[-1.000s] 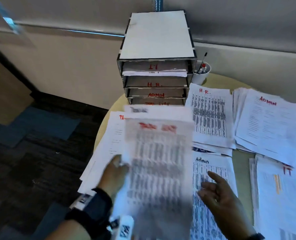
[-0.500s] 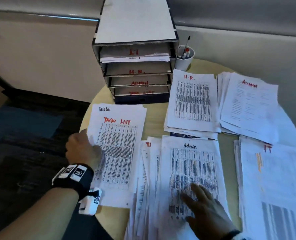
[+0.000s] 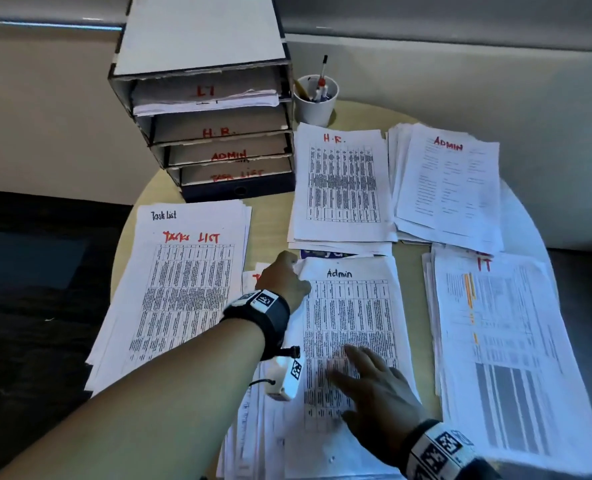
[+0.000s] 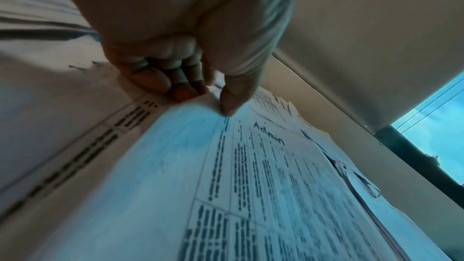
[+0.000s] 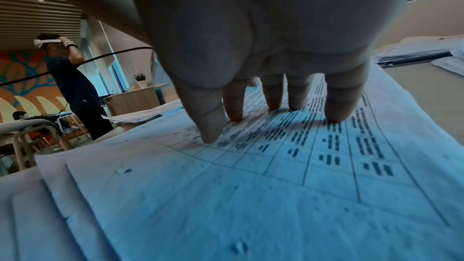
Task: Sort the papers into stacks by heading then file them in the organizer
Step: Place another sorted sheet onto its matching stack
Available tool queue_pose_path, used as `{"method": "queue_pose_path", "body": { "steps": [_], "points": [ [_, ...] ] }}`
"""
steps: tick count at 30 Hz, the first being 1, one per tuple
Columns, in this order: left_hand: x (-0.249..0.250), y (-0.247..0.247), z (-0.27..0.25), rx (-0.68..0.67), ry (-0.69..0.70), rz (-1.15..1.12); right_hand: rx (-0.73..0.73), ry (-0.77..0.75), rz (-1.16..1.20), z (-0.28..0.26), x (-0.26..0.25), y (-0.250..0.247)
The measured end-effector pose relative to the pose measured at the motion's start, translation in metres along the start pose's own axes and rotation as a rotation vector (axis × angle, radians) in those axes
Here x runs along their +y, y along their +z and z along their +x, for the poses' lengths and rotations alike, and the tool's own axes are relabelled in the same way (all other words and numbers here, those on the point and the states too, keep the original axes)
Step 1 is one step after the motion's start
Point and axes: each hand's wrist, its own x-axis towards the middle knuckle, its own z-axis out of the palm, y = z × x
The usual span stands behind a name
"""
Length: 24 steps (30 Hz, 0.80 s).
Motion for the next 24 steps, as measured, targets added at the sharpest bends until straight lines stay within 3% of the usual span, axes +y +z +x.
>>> {"method": "queue_pose_path", "body": {
  "steps": [3,7,12,14,16,17,19,22,24],
  "points": [
    [0.002,0.004,-0.009,-0.008,0.047,-0.205,-0.009,-0.002,0.018,-0.001,0.008,0.006],
    [-0.006,0.001,-0.029,0.025,-0.041,-0.493,0.014,-0.004,0.047,-0.001,0.011,0.006],
    [-0.032,0.001,-0.073,0.000,-0.001,-0.461,0.034,-0.015,0.190,-0.004,0.015,0.000],
    [-0.034,-0.007,-0.089,-0.009,0.055,-0.474,0.266,0.063,0.425,-0.006,0.026,-0.004],
    [-0.033,-0.018,-0.107,-0.060,0.121,-0.490,0.588,0.278,0.660,-0.009,0.039,-0.007],
    [-0.031,-0.024,-0.115,-0.105,0.154,-0.499,0.679,0.375,0.786,-0.010,0.047,-0.009],
    [-0.031,-0.032,-0.129,-0.235,0.194,-0.490,0.648,0.438,1.071,-0.014,0.055,-0.013],
    [-0.036,-0.038,-0.138,-0.407,0.252,-0.413,0.526,0.333,1.505,-0.025,0.061,-0.022],
    [-0.038,-0.039,-0.129,-0.397,0.262,-0.378,0.461,0.314,1.454,-0.037,0.064,-0.024]
  ]
}}
